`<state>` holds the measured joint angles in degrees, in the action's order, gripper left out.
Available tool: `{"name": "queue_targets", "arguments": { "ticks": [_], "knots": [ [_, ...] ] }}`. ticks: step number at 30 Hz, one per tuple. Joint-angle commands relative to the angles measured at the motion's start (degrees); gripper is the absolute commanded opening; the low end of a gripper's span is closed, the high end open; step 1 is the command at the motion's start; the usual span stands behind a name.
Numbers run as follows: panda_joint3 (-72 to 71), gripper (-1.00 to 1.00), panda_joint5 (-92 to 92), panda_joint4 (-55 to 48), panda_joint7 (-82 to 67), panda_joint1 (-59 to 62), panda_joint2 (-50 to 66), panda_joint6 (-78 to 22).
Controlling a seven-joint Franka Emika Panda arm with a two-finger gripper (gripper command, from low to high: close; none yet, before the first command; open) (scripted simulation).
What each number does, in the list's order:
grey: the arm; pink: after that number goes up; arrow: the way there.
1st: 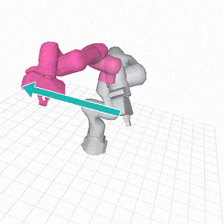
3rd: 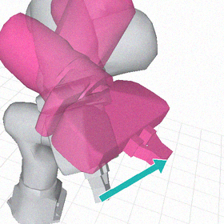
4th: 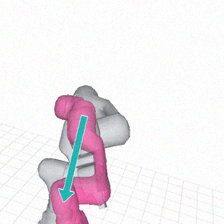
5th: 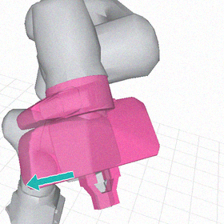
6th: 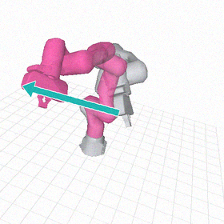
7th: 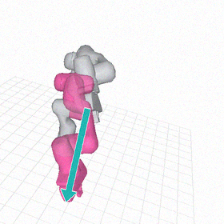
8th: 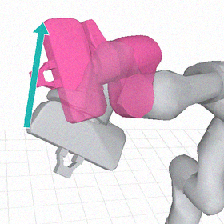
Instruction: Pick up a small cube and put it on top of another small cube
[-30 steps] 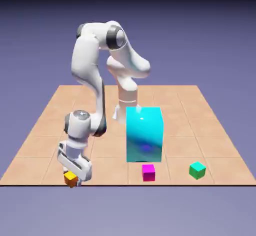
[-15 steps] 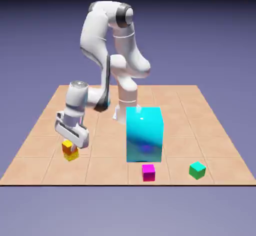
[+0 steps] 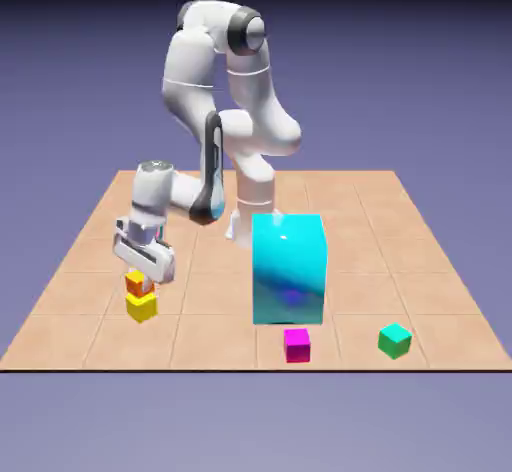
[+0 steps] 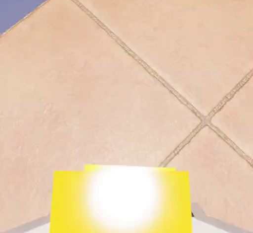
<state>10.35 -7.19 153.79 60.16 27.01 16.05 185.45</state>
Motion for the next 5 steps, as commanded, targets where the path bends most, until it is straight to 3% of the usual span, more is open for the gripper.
{"name": "queue_targets", "arguments": {
  "ticks": [1,5],
  "knots": [
    [0.0,1.00,0.0,0.0,0.0,0.0,0.0,0.0],
    [3.3,1.00,-3.7,2.2,2.4,-2.5,-8.3,-6.1]
  ]
}}
